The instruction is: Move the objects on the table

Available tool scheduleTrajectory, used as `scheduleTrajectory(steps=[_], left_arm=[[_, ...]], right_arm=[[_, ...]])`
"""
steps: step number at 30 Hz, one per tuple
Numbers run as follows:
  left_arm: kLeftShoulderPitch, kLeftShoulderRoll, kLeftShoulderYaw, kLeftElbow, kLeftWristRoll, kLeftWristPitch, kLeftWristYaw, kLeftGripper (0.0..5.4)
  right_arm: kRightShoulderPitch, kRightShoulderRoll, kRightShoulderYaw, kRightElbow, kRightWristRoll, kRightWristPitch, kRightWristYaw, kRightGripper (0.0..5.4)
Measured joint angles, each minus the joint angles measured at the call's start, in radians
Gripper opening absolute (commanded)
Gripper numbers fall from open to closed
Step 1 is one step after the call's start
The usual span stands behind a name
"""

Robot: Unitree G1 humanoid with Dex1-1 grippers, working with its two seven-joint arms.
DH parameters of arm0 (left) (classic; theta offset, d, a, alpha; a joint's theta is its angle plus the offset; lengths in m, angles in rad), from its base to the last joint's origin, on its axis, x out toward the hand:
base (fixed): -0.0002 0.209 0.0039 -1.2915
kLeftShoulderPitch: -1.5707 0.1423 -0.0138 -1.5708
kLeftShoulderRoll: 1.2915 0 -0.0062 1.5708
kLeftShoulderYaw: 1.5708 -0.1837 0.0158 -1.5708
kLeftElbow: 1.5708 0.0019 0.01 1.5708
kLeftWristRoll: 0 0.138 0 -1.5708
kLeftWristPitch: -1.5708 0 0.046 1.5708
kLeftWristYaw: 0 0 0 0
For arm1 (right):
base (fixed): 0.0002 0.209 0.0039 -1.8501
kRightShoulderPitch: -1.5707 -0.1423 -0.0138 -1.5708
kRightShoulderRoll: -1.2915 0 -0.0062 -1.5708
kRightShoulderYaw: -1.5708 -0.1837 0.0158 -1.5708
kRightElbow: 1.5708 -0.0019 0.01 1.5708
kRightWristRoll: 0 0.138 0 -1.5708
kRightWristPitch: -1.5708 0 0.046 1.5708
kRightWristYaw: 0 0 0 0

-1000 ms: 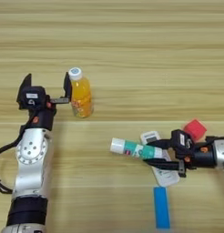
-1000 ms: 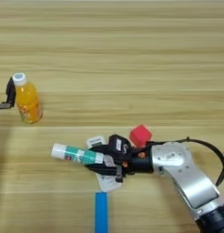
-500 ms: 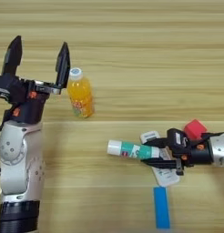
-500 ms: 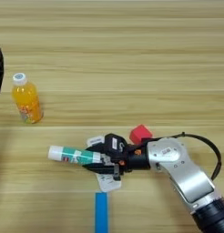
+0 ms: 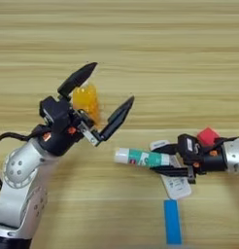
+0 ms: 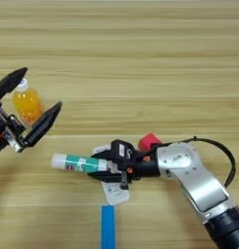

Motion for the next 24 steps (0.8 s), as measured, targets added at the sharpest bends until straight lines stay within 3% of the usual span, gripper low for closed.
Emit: scheduleTrajectory(steps=[4,6,10,24], left_arm=[[0.014,0.023,-0.002,0.000,-0.020,0.041,-0.036,5.40],[0.012,0.024,0.002,0.017,-0.079,0.084,-0.064,5.40],[0.012,0.030,0.017,0.052,-0.115,0.124,-0.098,5.40],[0.013,0.051,0.015,0.103,-0.115,0.156,-0.173,5.40]], right_arm=[[-0.019,-0.011,-0.013,-0.007,0.016,0.002,0.025,1.67],[-0.036,-0.022,-0.036,-0.018,0.040,0.012,0.049,1.67],[-0.072,-0.027,-0.068,-0.035,0.074,0.022,0.064,1.67],[-0.121,-0.058,-0.102,-0.058,0.115,0.059,0.086,1.67]])
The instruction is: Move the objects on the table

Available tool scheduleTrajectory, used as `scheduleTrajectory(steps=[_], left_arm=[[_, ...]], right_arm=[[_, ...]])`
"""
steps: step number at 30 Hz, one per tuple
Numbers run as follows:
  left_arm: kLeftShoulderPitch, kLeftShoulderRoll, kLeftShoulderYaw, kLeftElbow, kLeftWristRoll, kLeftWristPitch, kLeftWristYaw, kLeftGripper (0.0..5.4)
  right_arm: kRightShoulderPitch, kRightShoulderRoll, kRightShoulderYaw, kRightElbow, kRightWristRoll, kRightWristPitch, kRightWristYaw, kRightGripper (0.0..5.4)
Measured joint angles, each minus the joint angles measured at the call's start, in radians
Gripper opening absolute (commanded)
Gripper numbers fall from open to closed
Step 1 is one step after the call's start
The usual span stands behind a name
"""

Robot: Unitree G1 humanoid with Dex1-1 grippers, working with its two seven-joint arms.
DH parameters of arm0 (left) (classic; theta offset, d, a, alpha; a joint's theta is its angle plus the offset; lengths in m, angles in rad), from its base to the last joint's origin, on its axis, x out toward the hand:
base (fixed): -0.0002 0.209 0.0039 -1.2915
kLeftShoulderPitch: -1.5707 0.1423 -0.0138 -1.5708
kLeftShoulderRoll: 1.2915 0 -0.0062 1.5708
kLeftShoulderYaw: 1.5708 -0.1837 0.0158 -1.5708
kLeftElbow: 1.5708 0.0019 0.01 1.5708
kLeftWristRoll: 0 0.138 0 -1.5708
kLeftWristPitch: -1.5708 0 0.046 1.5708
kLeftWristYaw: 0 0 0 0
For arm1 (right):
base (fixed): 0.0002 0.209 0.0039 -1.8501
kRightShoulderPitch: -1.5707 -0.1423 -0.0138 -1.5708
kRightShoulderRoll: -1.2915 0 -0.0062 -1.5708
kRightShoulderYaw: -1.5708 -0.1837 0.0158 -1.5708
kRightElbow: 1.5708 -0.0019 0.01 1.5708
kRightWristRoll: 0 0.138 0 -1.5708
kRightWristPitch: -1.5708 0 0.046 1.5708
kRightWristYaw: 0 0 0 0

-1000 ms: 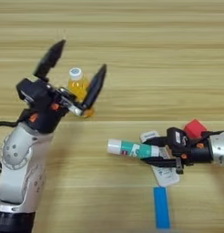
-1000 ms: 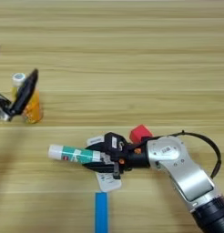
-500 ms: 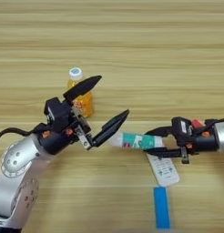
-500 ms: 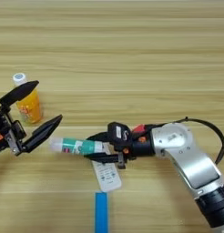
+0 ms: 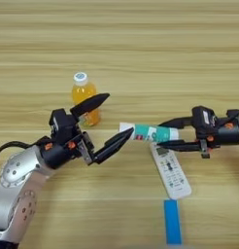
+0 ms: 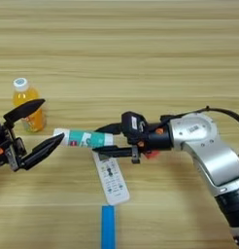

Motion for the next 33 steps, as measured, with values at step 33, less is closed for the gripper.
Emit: scheduleTrajectory(steps=[33], left_arm=[[0.003,-0.021,-0.012,0.000,-0.002,0.032,-0.020,5.40]], right_arm=[[-0.027,0.074,0.023,-0.011,0.019,0.001,-0.050,1.67]])
